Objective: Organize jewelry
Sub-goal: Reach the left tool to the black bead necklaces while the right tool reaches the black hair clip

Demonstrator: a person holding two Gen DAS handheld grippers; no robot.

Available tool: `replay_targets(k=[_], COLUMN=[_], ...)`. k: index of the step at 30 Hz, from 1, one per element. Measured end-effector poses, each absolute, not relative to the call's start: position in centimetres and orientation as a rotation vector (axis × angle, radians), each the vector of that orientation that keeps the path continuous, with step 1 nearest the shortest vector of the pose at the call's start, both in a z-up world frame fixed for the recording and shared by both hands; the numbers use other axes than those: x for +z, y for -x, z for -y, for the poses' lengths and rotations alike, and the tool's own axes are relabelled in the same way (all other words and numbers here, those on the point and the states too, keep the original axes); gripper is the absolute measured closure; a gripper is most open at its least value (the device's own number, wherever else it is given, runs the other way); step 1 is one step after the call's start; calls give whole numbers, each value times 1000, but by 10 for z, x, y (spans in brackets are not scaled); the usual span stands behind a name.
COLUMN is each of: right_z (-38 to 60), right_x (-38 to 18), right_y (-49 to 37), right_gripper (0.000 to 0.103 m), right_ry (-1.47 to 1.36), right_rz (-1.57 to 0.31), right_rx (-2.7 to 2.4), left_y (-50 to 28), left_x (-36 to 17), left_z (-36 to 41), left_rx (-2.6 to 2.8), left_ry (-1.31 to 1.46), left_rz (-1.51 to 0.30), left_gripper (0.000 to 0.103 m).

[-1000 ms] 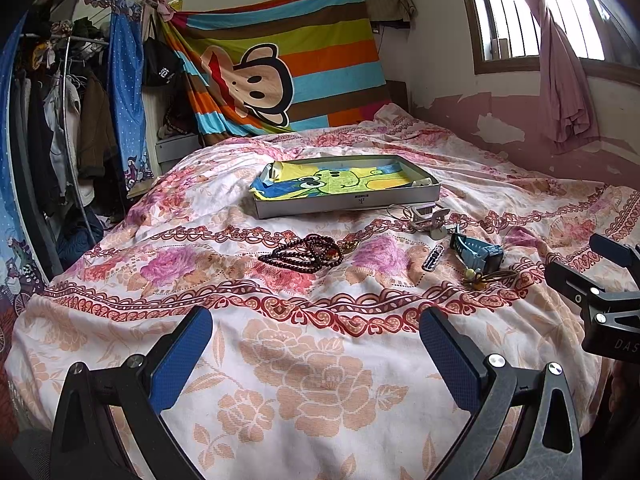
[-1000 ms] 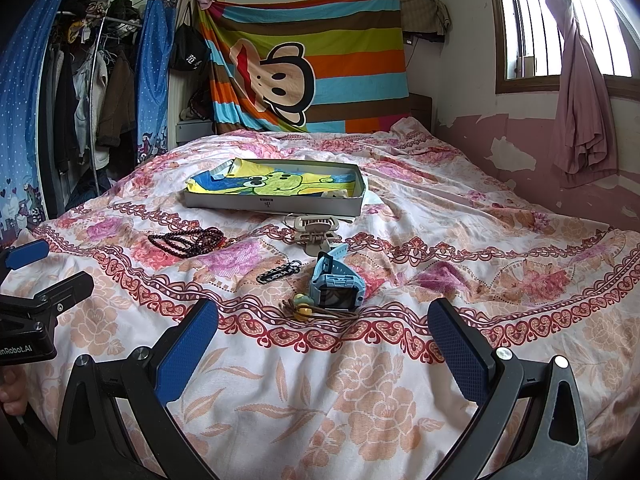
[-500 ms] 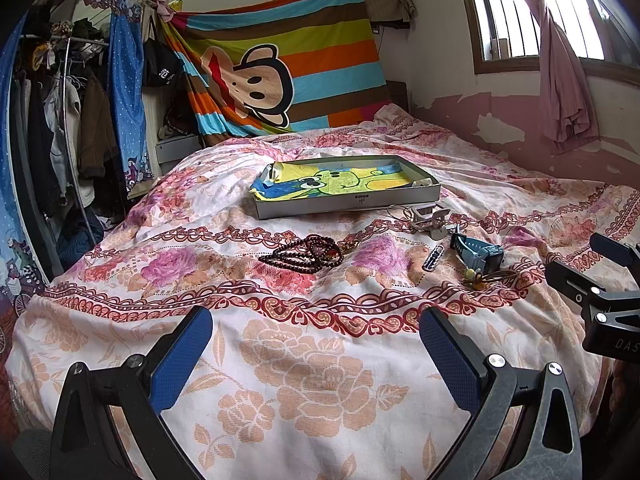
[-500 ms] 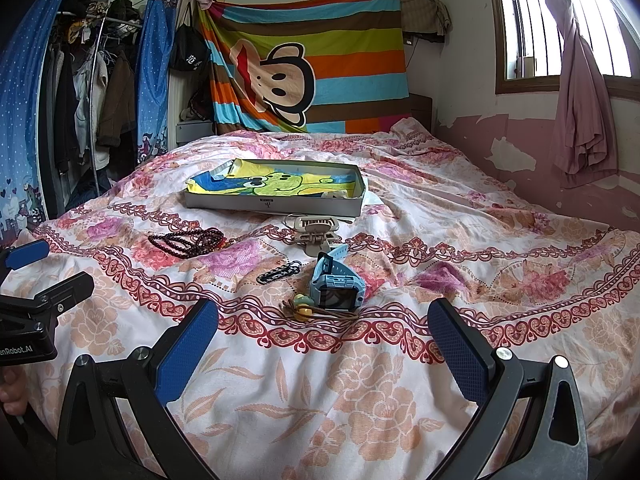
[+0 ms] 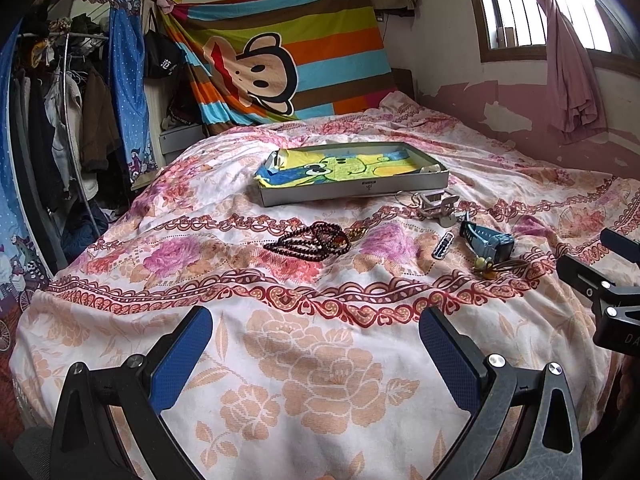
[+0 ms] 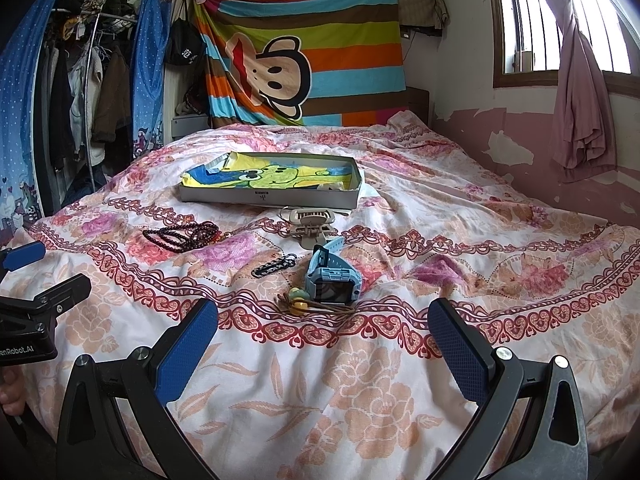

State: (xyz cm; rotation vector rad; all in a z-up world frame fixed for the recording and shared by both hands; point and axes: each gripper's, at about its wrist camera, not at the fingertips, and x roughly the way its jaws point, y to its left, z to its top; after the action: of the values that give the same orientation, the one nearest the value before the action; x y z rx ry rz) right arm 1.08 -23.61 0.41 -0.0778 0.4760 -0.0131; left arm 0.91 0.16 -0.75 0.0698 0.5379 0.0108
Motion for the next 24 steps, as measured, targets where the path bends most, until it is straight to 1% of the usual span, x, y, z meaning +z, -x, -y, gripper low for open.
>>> replay_targets(k=[13,19,24], right_z=[246,254,266], right_x=[6,13,10], right_y=[-26,-43,-64], right_gripper=[1,1,1], right_ry=[84,114,64], right_rz=[-531,-564,-625], right_rx=[-39,-7,43], left_y=[-23,-43,-62], left_x=[-9,-8,-7], left_z=[-10,-14,-12], left_rx=[9,-27,-82], left_ry=[-47,-40,-56], left_rz=[-602,-636,-647], left_gripper=[0,0,0])
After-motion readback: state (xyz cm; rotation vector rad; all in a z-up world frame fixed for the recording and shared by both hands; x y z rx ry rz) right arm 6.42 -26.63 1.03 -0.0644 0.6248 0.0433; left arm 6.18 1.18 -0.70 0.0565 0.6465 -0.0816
